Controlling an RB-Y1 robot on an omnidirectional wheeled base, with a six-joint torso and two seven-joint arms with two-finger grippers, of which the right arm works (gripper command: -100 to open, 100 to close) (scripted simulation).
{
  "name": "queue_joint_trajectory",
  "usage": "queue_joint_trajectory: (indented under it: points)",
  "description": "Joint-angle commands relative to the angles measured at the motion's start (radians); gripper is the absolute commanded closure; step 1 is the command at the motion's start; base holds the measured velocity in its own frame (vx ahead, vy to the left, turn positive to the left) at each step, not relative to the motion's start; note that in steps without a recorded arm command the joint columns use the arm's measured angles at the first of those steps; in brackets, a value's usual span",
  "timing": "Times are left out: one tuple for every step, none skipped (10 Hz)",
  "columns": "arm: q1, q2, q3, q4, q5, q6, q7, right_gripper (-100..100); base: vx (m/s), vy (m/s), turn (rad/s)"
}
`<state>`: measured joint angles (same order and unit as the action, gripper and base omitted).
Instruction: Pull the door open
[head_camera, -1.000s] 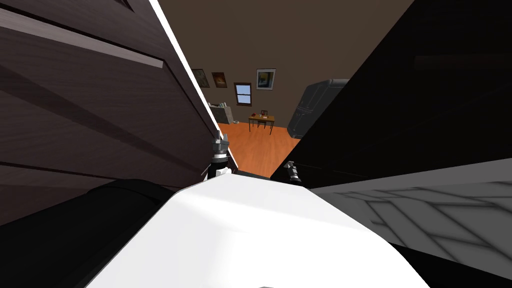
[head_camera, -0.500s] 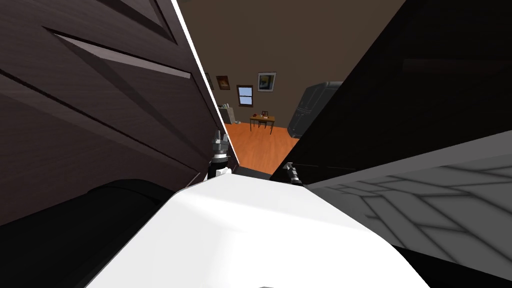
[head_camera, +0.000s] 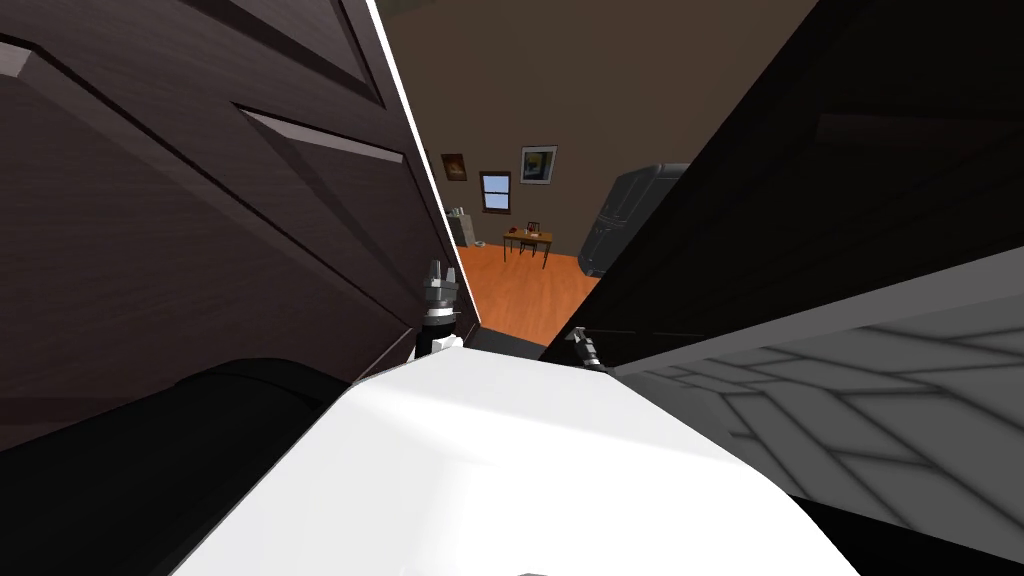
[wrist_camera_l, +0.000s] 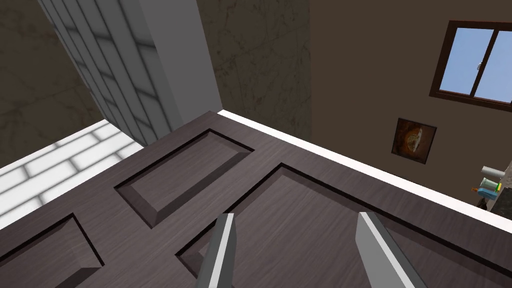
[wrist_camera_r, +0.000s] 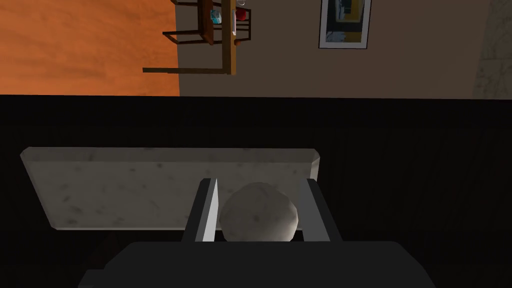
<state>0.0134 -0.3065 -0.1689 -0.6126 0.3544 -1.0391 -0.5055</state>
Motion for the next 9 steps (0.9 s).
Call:
queue_joint_trajectory:
  points:
    - [0.013, -0.017, -0.005, 0.016, 0.01, -0.039, -0.013, 100, -0.094, -0.034, 0.095]
    - [0.021, -0.024, -0.006, 0.018, 0.015, -0.055, -0.019, 100, -0.113, -0.062, 0.107]
    - [0.03, -0.031, -0.007, 0.02, 0.02, -0.07, -0.026, 100, -0.114, -0.06, 0.092]
    - [0.038, -0.037, -0.009, 0.022, 0.025, -0.086, -0.033, 100, -0.121, -0.055, 0.094]
    - [0.054, -0.05, -0.011, 0.026, 0.035, -0.115, -0.046, 100, -0.142, -0.069, 0.149]
    - [0.061, -0.056, -0.012, 0.028, 0.04, -0.129, -0.052, 100, -0.138, -0.051, 0.109]
    - [0.067, -0.062, -0.013, 0.03, 0.044, -0.141, -0.057, 100, -0.121, -0.036, 0.052]
    - [0.078, -0.07, -0.015, 0.032, 0.051, -0.161, -0.066, 100, -0.129, -0.041, 0.069]
    - [0.064, -0.062, -0.01, 0.041, 0.049, -0.151, -0.059, 100, -0.063, -0.017, 0.013]
